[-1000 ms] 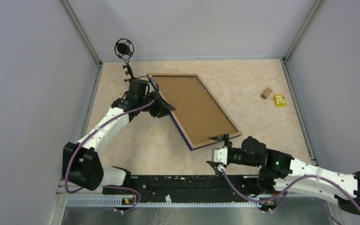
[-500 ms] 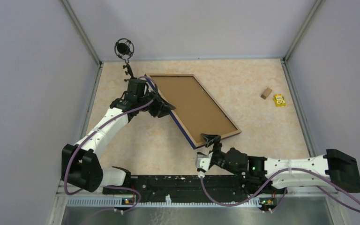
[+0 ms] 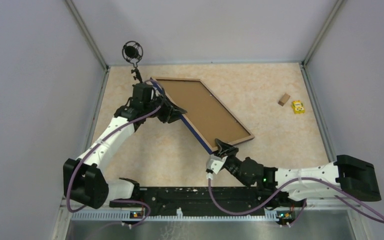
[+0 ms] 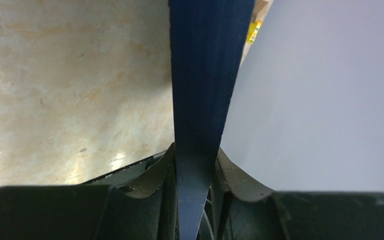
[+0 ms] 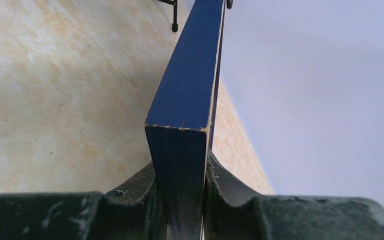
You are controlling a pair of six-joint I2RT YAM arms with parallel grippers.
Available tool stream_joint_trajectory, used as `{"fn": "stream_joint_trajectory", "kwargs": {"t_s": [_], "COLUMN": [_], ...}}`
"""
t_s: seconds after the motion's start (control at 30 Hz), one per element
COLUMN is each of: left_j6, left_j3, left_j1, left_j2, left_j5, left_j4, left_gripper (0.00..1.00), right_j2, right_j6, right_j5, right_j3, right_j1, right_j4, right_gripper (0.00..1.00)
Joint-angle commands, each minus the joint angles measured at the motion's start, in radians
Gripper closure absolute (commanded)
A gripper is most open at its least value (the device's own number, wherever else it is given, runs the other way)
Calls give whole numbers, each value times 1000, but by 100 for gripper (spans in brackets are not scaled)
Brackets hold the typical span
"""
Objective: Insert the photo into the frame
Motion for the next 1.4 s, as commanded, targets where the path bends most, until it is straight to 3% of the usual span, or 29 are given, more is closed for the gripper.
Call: {"fn": "stream_joint_trajectory", "kwargs": {"t_s": [0.0,0.13,0.2,0.27,0.37,0.57,0.83,1.0,1.17,1.27,1.37], "left_j6": [-64,-29,16,70,151,260,376,443,466,479,489], "left_j3": [0,27,57,85,124,156,270,352,342,345,347], "left_j1": [8,8,8,8,7,8,8,8,8,8,6], "left_j2": [-61,-67,-75,-90,-118,-226,-356,-416,-488,-507,-516], "left_j5": [44,17,-10,-39,-71,-117,-151,-204,-236,-248,-250], "left_j4": [59,54,38,18,-12,-13,-69,-138,-126,-127,-127], "left_gripper": [87,51,26,14,3,1,2,2,2,2,2], "right_j2": [24,-16,-66,-124,-172,-272,-318,-288,-142,-44,37], "right_j6": [229,326,389,530,787,1042,1336,1423,1434,1446,1520], "right_j5": [97,110,120,181,260,274,-53,-133,-264,-510,-1046], "right_j3": [55,91,117,163,309,434,680,880,1093,1151,1105], "right_j1": [-9,-20,-32,-57,-125,-159,-365,-411,-493,-683,-1028], "right_j4": [99,17,-69,-186,-536,-829,-1189,-1303,-1403,-1410,-1291], "right_gripper": [100,100,100,100,100,100,100,100,100,100,100]}}
